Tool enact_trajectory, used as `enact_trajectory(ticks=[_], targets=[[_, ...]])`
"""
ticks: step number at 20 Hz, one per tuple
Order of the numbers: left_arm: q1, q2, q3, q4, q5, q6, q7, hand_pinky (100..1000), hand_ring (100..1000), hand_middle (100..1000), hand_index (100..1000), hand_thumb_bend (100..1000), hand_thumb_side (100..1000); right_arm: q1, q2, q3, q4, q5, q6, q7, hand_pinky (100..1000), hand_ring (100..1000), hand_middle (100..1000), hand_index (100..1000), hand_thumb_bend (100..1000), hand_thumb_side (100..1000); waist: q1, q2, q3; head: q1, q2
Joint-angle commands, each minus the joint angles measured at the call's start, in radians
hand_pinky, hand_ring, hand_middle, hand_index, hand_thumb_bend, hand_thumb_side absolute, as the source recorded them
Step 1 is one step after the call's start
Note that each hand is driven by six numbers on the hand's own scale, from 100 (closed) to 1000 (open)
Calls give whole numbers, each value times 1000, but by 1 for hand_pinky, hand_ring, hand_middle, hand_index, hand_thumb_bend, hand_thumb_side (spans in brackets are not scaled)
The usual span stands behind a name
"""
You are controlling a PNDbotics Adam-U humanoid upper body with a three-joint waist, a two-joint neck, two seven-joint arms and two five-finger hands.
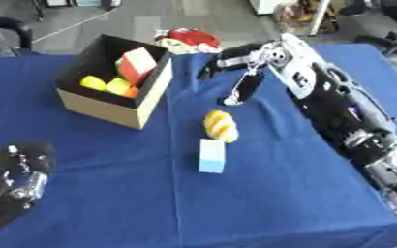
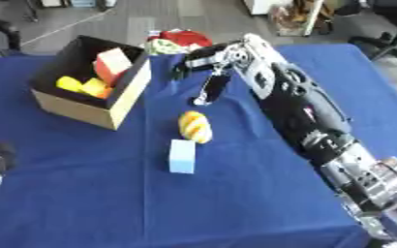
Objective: Pick up objects on the table and place them in the box.
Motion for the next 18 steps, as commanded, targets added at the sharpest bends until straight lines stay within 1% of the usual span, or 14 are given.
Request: enact_trajectory(ticks=[1, 5, 8, 9, 10, 11, 12, 14, 15, 16, 17, 18], targets=[[-6, 19, 8, -11, -3, -4, 2, 735, 650, 649, 727, 100, 296, -10, -16, 5, 24, 38, -84, 64, 934, 916, 896, 960, 317, 169, -8, -26, 0, 1, 4], [-7, 18, 7, -12, -2, -4, 1, 735, 650, 649, 728, 100, 297, -3, -8, 7, 43, 101, -106, 64, 940, 929, 909, 972, 332, 143, -7, -25, 0, 2, 4], [-8, 18, 8, -12, -2, -4, 2, 735, 650, 649, 728, 100, 297, 5, -2, 9, 60, 149, -121, 64, 942, 933, 913, 966, 336, 141, -6, -24, 1, 2, 4], [-8, 18, 8, -12, -2, -4, 2, 736, 650, 649, 728, 100, 297, 7, 0, 11, 66, 162, -128, 64, 939, 929, 902, 927, 334, 134, -6, -24, 2, 3, 4], [-8, 18, 8, -12, -2, -4, 2, 736, 650, 649, 728, 100, 297, 8, 3, 12, 70, 170, -136, 64, 939, 929, 900, 919, 333, 131, -6, -24, 2, 3, 4], [-8, 18, 8, -12, -2, -4, 2, 736, 650, 649, 728, 100, 298, 8, 5, 14, 71, 175, -144, 64, 935, 923, 883, 839, 315, 101, -6, -24, 2, 3, 4], [-8, 18, 8, -12, -2, -4, 2, 735, 650, 649, 728, 100, 298, 8, 7, 15, 70, 177, -150, 64, 929, 910, 861, 761, 283, 100, -6, -24, 2, 2, 4], [-8, 17, 7, -12, -2, -4, 1, 735, 650, 649, 728, 100, 299, 6, 11, 14, 58, 165, -158, 54, 918, 891, 832, 693, 241, 100, -7, -25, 2, 2, 4], [-8, 17, 7, -12, -1, -4, 1, 735, 650, 650, 728, 100, 301, 5, 13, 12, 51, 155, -157, 40, 903, 866, 806, 581, 186, 100, -7, -25, 2, 2, 4], [-8, 17, 7, -12, -1, -3, 1, 735, 650, 650, 728, 100, 302, 5, 13, 12, 43, 148, -154, 23, 898, 858, 794, 535, 169, 100, -7, -25, 2, 2, 4], [-8, 17, 8, -11, -1, -3, 2, 735, 650, 649, 728, 100, 304, 3, 14, 9, 34, 139, -148, 1, 883, 829, 767, 451, 125, 100, -7, -26, 3, 1, 4], [-8, 17, 8, -11, -1, -3, 2, 735, 650, 649, 728, 100, 304, 3, 14, 7, 26, 131, -142, -19, 882, 826, 765, 447, 124, 100, -7, -26, 3, 1, 4]])
